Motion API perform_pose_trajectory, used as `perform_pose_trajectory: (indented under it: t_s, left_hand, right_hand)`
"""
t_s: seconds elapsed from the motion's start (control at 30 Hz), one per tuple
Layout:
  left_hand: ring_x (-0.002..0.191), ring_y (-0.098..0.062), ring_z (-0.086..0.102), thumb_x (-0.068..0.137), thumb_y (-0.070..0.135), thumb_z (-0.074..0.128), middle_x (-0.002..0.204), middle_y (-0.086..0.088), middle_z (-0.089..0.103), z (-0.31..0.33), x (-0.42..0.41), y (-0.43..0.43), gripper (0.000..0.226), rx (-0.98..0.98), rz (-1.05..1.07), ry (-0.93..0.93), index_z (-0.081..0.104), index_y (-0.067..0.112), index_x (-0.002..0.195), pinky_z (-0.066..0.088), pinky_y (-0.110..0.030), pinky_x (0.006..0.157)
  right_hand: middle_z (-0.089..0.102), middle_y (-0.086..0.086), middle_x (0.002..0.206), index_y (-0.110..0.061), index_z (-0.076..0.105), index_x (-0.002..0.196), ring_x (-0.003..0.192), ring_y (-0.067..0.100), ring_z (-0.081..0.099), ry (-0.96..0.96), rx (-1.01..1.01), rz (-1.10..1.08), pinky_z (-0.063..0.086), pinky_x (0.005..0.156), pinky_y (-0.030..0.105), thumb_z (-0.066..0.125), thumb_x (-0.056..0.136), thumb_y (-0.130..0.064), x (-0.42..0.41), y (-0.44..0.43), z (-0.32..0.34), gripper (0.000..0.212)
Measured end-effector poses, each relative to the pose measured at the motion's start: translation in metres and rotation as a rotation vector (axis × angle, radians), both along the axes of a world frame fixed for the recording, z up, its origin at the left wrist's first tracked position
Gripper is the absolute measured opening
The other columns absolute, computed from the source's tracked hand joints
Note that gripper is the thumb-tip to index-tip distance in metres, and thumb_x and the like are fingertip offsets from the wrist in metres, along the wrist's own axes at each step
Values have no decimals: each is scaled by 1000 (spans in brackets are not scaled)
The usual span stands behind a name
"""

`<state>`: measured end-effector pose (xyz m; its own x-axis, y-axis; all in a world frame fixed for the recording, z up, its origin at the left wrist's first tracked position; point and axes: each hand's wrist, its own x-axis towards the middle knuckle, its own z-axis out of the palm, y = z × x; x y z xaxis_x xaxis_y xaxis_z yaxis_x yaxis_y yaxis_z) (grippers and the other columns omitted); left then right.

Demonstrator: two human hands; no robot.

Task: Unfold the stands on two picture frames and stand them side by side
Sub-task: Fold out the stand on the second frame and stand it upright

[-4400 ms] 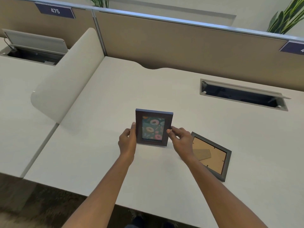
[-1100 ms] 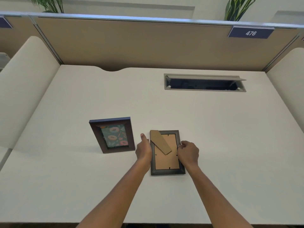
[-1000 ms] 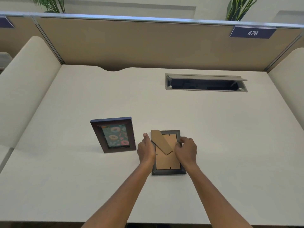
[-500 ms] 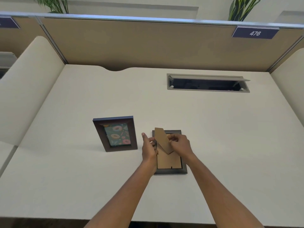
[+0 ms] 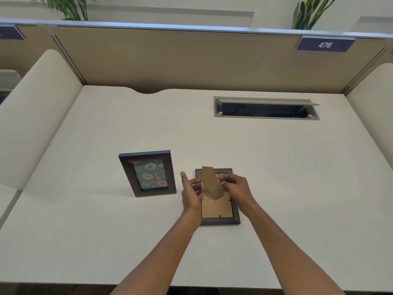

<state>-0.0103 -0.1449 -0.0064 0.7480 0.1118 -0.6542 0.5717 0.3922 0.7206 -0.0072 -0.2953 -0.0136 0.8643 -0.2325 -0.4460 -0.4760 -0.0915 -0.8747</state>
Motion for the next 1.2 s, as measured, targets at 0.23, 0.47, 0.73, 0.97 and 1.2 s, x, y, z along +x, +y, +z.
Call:
perform_pose_trajectory:
  t_s: [0.23, 0.47, 0.73, 0.97, 1.2]
  left_hand:
    - [100, -20, 60, 98, 70, 32, 108, -6, 69, -7, 0, 22, 70, 67, 30, 55, 73, 14, 105, 54, -38, 82]
    - [74, -17, 57, 103, 37, 45, 74, 0, 59, -4, -15, 20, 39, 556, -272, 45, 56, 21, 69, 48, -37, 78]
    - [67, -21, 46, 92, 18, 50, 70, -9, 52, 2, -17, 12, 21, 595, -402, 30, 55, 9, 74, 31, -32, 61]
    - [77, -18, 55, 93, 19, 52, 74, 6, 61, 4, -19, 20, 27, 477, -356, 71, 63, 29, 71, 40, -30, 68]
    - [104, -22, 70, 93, 14, 61, 101, 4, 79, 12, -6, 35, 29, 334, -266, -4, 83, 33, 89, 56, -40, 100]
  right_hand:
    - [77, -1, 95, -17, 78, 102, 97, 22, 71, -5, -258, -190, 57, 88, 31, 59, 93, -9, -19, -19, 0, 22]
    - [78, 16, 110, -2, 77, 110, 110, 34, 69, 93, -383, -132, 53, 96, 35, 56, 93, -4, -37, -15, -3, 28]
    - [76, 13, 117, -4, 74, 121, 116, 32, 66, 161, -342, -183, 46, 90, 24, 55, 90, -3, -35, -3, -3, 37]
    - [70, 13, 129, -4, 67, 130, 123, 29, 62, 189, -232, -216, 48, 99, 28, 52, 87, 5, -31, -5, 3, 47]
    - [75, 8, 117, -10, 77, 110, 113, 26, 67, 167, -117, -226, 56, 101, 41, 55, 90, 1, -26, -19, 9, 32]
